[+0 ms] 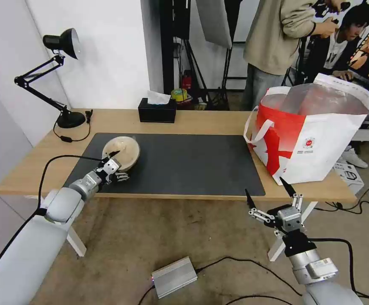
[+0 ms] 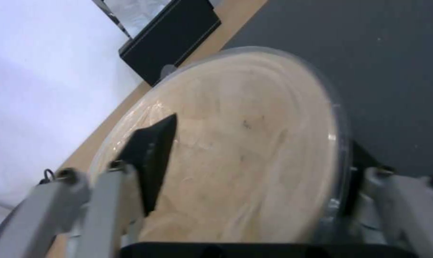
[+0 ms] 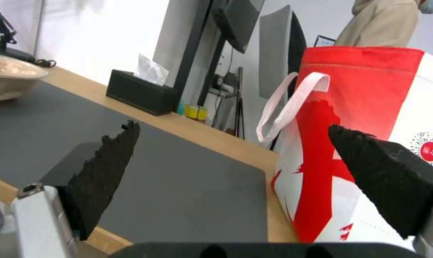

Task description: Pick up the trash from the table and place it into the takeout bag.

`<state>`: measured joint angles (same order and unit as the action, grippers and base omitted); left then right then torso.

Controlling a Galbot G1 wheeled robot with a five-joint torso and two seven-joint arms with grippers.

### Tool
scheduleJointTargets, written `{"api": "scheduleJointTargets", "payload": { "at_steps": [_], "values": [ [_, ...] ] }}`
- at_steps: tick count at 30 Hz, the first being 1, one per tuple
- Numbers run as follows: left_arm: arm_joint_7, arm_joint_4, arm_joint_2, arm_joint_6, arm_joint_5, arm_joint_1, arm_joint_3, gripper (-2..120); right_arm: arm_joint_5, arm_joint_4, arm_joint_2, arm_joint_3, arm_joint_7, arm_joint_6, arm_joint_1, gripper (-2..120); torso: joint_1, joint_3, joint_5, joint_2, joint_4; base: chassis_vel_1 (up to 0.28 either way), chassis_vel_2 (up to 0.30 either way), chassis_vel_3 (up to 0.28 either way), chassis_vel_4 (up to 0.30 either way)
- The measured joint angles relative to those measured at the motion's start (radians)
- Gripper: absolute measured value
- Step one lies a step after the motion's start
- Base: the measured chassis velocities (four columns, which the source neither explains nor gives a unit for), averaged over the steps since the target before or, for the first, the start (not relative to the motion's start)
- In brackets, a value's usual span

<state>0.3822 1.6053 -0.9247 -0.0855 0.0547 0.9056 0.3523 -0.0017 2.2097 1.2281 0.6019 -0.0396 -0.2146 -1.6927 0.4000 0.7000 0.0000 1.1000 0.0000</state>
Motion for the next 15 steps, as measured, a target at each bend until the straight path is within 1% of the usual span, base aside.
{"api": "scheduleJointTargets", "payload": {
  "at_steps": [2, 3, 6, 8, 9, 12, 13, 15],
  "values": [
    [0.0, 0.0, -0.002, 0.0, 0.0, 0.005, 0.001, 51, 0.0, 0.0, 0.0, 0.0, 0.0, 0.0, 0.0, 100, 0.0, 0.0, 0.0, 0.0, 0.0, 0.0, 0.0, 0.0, 0.0],
    [0.0, 0.0, -0.002, 0.0, 0.0, 0.005, 0.001, 51, 0.0, 0.0, 0.0, 0.0, 0.0, 0.0, 0.0, 100, 0.0, 0.0, 0.0, 0.0, 0.0, 0.0, 0.0, 0.0, 0.0],
    [0.0, 0.001, -0.005, 0.001, 0.0, 0.012, 0.006, 35, 0.0, 0.0, 0.0, 0.0, 0.0, 0.0, 0.0, 100, 0.0, 0.0, 0.0, 0.0, 0.0001, 0.0, 0.0, 0.0, 0.0],
    [0.0, 0.001, -0.005, 0.002, 0.0, 0.013, 0.007, 28, 0.0, 0.0, 0.0, 0.0, 0.0, 0.0, 0.0, 100, 0.0, 0.0, 0.0, 0.0, 0.0, 0.0, 0.0, 0.0, 0.0],
    [0.0, 0.001, -0.005, 0.002, 0.0, 0.013, 0.007, 28, 0.0, 0.0, 0.0, 0.0, 0.0, 0.0, 0.0, 100, 0.0, 0.0, 0.0, 0.0, 0.0, 0.0, 0.0, 0.0, 0.0],
    [-0.001, 0.002, -0.007, 0.002, 0.0, 0.014, 0.009, 13, 0.0, 0.0, 0.0, 0.0, 0.0, 0.0, 0.0, 100, 0.0, 0.0, 0.0, 0.0, 0.0001, 0.0, 0.0, 0.0, 0.0],
    [-0.001, 0.002, -0.007, 0.002, 0.0, 0.014, 0.009, 13, 0.0, 0.0, 0.0, 0.0, 0.0, 0.0, 0.0, 100, 0.0, 0.0, 0.0, 0.0, 0.0001, 0.0, 0.0, 0.0, 0.0],
    [-0.002, 0.002, -0.008, 0.003, -0.001, 0.014, 0.009, 5, 0.0, 0.0, 0.0, 0.0, 0.0, 0.0, 0.0, 100, 0.0, 0.0, 0.0001, 0.0, 0.0, 0.0, 0.0, 0.0, 0.0]
  ]
}}
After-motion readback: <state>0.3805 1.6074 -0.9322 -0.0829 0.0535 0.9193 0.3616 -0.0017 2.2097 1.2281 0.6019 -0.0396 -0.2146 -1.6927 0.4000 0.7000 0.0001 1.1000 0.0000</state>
